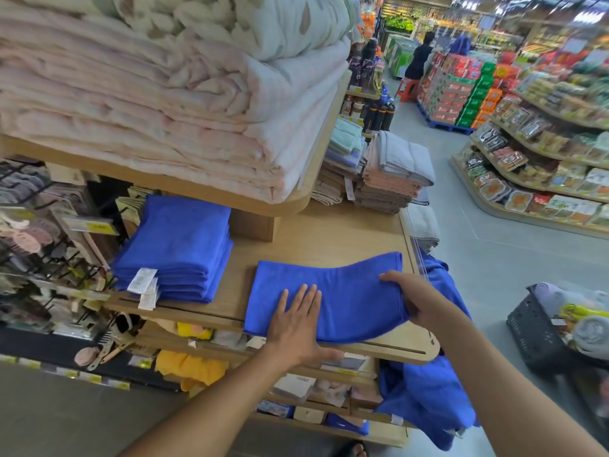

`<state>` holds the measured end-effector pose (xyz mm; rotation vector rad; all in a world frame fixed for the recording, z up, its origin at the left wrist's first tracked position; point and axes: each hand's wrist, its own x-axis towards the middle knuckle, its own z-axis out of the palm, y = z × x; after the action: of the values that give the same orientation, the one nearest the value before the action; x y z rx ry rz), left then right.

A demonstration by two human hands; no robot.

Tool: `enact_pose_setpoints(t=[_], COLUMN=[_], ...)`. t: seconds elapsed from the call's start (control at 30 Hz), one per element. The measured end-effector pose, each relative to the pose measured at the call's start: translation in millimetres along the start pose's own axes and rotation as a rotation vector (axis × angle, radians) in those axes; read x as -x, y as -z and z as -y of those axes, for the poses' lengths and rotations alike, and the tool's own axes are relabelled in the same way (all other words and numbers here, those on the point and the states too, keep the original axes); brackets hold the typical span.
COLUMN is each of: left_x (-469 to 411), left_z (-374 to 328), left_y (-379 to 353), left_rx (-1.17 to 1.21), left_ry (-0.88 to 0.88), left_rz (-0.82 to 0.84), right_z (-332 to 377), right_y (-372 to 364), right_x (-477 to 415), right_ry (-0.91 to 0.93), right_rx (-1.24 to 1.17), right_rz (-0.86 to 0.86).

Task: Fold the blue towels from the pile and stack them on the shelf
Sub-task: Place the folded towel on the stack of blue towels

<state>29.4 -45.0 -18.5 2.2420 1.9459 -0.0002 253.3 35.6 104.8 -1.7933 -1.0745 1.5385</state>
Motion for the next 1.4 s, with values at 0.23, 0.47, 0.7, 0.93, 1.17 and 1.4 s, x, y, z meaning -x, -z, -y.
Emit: enact_pose_setpoints(t=[0.23,0.47,0.7,0.93,1.17,1.4], left_x=[3.6,36.9,27.2,19.0,11.0,-14.2], left_z=[-7.1,48.1,71.5,89.3,91.3,93.0], left_y=[9.8,35.7,27.8,34.1,22.2,22.2], left_rx=[0.132,0.763,1.510,1.638,0.728,0.642], left_ry=[-0.034,0.028,0.520,0.578,0.341,0.441], left_rz=[-0.042,-0.361,-0.493,-0.379,-0.282,-0.306], right_z=[56.3,70.3,69.9,25.8,-16.0,-40.1], right_y=[-39.9,-88.5,-183.2,-200.2,-110.7,-116.5], right_x=[27.2,16.2,5.9,-9.9,-28.1,-29.7], right_ry=[0.196,0.279,0.391,0.407,0.367,0.057], right_rx=[0.224,0.422,0.764,0.845,0.742,0.313], right_rz=[0.091,0.080,0.181,0.141,-0.162,0.087])
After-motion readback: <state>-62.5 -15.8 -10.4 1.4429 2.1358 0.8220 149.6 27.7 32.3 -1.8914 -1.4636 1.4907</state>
